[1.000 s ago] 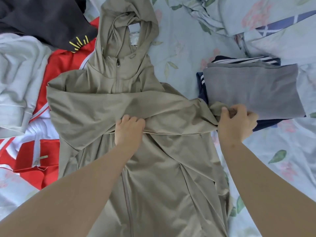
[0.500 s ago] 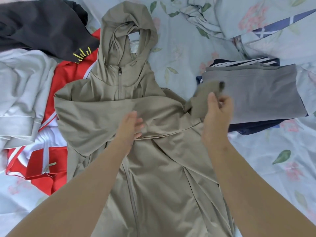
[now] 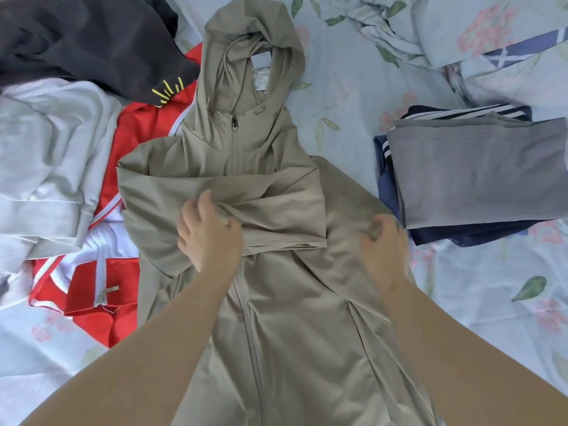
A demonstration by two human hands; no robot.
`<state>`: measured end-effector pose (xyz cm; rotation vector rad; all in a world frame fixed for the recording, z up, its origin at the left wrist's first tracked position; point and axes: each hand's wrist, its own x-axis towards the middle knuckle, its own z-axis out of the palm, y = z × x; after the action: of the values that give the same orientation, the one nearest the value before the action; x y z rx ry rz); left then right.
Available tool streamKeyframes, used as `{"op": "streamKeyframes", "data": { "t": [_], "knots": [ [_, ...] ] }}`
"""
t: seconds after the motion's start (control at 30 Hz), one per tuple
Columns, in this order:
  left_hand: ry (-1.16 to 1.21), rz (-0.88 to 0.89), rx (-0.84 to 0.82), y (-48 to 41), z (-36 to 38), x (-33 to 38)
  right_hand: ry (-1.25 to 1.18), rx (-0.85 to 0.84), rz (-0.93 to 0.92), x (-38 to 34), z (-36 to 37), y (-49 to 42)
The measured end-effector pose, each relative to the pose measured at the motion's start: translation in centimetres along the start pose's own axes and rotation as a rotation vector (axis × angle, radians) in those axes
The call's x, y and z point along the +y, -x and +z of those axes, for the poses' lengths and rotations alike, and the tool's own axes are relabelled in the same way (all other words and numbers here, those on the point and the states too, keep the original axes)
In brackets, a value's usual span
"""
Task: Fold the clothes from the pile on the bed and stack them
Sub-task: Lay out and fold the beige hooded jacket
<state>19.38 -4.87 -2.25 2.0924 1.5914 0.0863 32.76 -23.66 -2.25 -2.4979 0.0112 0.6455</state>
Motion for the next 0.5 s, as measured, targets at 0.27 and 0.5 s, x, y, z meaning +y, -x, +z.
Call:
{"op": "streamKeyframes", "data": {
  "t": [0.27,0.5],
  "knots": [
    [-0.099,0.389,-0.517,1.6,5.6,4.9,0.07,-0.033,-0.017,0.5,1.2,-4.4],
    [0.083,0.201,-0.477,-0.1,6.6,5.2,-0.172,0.192,-0.211,-1.0,-2.1,-4.3]
  ]
}}
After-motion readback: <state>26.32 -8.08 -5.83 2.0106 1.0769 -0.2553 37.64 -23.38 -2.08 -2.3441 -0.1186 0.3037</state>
